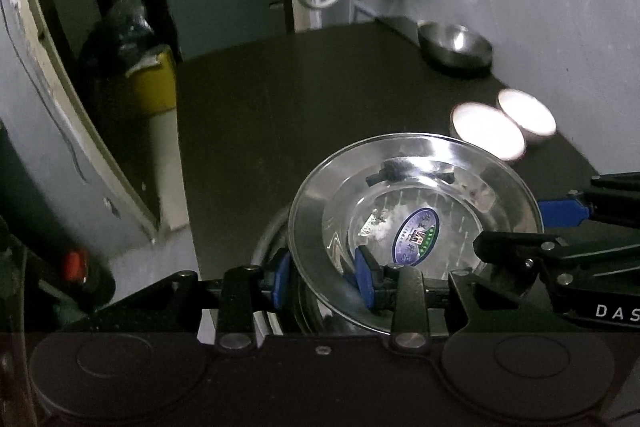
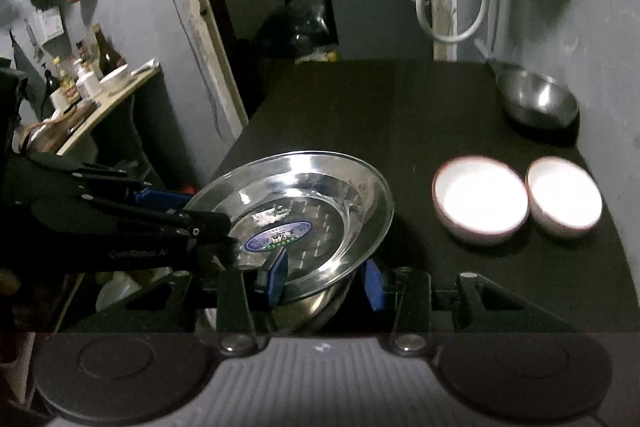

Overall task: Organize plates and bowls
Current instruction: 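Lift the labelled plate with the left tool and carry it over the basin, then lower the labelled plate into the basin and open the left tool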

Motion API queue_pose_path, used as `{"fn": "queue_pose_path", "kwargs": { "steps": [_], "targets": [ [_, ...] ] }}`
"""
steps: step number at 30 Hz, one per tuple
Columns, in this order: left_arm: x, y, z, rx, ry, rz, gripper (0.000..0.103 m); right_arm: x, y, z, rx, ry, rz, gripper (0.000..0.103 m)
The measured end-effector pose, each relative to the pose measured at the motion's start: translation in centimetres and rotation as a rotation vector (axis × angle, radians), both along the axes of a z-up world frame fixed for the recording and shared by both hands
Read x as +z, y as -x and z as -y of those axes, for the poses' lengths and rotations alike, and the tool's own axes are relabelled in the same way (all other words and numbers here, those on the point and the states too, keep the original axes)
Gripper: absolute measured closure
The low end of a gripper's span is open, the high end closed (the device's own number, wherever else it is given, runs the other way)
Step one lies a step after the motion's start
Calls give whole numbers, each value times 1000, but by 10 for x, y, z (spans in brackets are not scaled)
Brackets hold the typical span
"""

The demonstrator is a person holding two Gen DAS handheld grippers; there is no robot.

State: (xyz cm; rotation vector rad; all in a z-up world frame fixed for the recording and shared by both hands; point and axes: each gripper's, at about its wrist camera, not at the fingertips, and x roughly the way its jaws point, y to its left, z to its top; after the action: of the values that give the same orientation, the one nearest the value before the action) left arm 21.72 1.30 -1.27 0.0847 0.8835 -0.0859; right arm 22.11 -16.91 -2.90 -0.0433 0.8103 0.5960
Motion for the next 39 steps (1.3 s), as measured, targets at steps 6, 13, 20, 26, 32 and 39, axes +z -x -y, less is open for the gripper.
{"fn": "queue_pose_path", "kwargs": {
  "steps": [6, 13, 20, 26, 32, 39],
  "targets": [
    [-8, 11, 0, 19, -19, -42, 65, -10, 9, 2, 22, -1, -32, 58],
    [-10, 12, 3, 30, -81, -37, 64, -17, 6, -9, 78, 17, -25, 57],
    [-2, 14, 7, 77, -129, -14, 38, -21, 12, -12, 122, 40, -4, 52],
    [14, 28, 9, 169, -162, 47, 9, -19, 18, 1, 120, 9, 12, 32],
    [30, 46, 15, 212, -171, 77, 2, -14, 19, 9, 98, -35, 31, 21],
    [55, 69, 12, 249, -60, 182, 1, 6, 47, 30, -9, -71, 67, 0]
  ]
}}
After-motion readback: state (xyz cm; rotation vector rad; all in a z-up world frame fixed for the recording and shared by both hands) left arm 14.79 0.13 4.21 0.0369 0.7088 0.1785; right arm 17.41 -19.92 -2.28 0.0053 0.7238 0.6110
